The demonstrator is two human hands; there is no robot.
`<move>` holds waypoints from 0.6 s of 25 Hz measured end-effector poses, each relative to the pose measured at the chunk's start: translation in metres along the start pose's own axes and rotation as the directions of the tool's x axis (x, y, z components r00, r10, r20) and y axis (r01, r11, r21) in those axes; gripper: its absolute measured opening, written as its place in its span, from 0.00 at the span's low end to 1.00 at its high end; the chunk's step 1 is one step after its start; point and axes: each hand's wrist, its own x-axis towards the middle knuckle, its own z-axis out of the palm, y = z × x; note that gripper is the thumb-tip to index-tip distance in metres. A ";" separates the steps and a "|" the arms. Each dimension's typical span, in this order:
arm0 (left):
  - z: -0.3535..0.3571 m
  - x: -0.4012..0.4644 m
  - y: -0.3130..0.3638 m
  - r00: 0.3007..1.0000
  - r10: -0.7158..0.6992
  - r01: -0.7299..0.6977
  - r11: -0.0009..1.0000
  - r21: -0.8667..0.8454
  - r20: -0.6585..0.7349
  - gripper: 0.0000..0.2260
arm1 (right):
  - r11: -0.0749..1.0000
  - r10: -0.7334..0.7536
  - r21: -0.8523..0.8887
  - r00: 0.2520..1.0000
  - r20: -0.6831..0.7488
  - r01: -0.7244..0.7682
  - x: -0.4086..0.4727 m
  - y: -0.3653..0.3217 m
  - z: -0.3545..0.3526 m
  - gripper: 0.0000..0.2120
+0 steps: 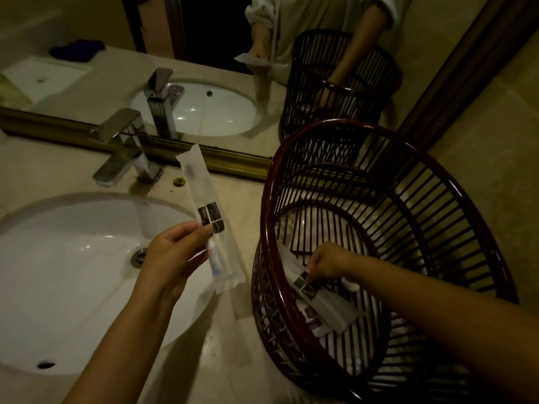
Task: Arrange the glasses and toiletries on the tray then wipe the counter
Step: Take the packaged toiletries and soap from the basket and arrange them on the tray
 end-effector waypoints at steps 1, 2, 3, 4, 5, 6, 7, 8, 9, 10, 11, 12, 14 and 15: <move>0.001 -0.001 0.002 1.000 0.002 -0.002 1.000 -0.003 -0.001 0.07 | 1.000 -0.005 -0.018 1.000 -0.007 0.005 -0.008 -0.005 -0.012 0.04; 0.001 -0.002 0.005 1.000 0.005 -0.005 1.000 -0.006 -0.009 0.07 | 1.000 -0.005 -0.010 1.000 -0.025 0.005 -0.018 -0.009 -0.027 0.04; 0.001 -0.004 0.007 1.000 0.008 -0.008 1.000 -0.004 -0.023 0.06 | 1.000 -0.007 0.025 0.998 -0.067 0.009 -0.030 -0.011 -0.045 0.04; 0.001 -0.005 0.010 0.999 0.012 -0.012 1.000 0.003 -0.035 0.05 | 0.996 -0.021 0.087 0.990 -0.137 0.033 -0.045 -0.012 -0.064 0.04; 0.000 -0.007 0.012 0.999 0.013 -0.012 1.000 0.012 -0.042 0.04 | 0.979 -0.043 0.185 0.975 -0.217 0.084 -0.061 -0.013 -0.084 0.04; -0.001 -0.010 0.016 0.999 0.016 -0.015 1.000 0.020 -0.042 0.04 | 0.933 -0.074 0.319 0.955 -0.287 0.169 -0.079 -0.015 -0.102 0.04; -0.002 -0.012 0.019 0.999 0.021 -0.020 0.999 0.032 -0.038 0.04 | 0.844 -0.115 0.467 0.939 -0.323 0.264 -0.098 -0.021 -0.117 0.05; -0.002 -0.015 0.022 0.999 0.027 -0.026 0.999 0.047 -0.027 0.04 | 0.725 -0.183 0.592 0.927 -0.329 0.353 -0.114 -0.031 -0.126 0.04; -0.001 -0.018 0.026 0.999 0.035 -0.034 0.997 0.062 -0.012 0.05 | 0.624 -0.273 0.660 0.908 -0.317 0.418 -0.128 -0.045 -0.128 0.04; 0.000 -0.021 0.030 0.999 0.042 -0.042 0.997 0.071 0.005 0.05 | 0.568 -0.368 0.684 0.885 -0.286 0.458 -0.137 -0.061 -0.123 0.04; 0.000 -0.024 0.035 0.999 0.051 -0.052 0.996 0.074 0.019 0.05 | 0.543 -0.455 0.689 0.858 -0.239 0.480 -0.143 -0.079 -0.114 0.04; 0.001 -0.028 0.040 0.998 0.059 -0.061 0.995 0.072 0.034 0.04 | 0.536 -0.520 0.687 0.833 -0.189 0.491 -0.146 -0.097 -0.101 0.05; -0.001 -0.035 0.049 0.995 0.069 -0.075 0.995 0.073 0.072 0.05 | 0.536 -0.585 0.679 0.800 -0.130 0.502 -0.146 -0.130 -0.074 0.05; -0.002 -0.038 0.053 0.993 0.075 -0.083 0.993 0.084 0.094 0.06 | 0.527 -0.595 0.685 0.794 -0.125 0.503 -0.145 -0.141 -0.064 0.06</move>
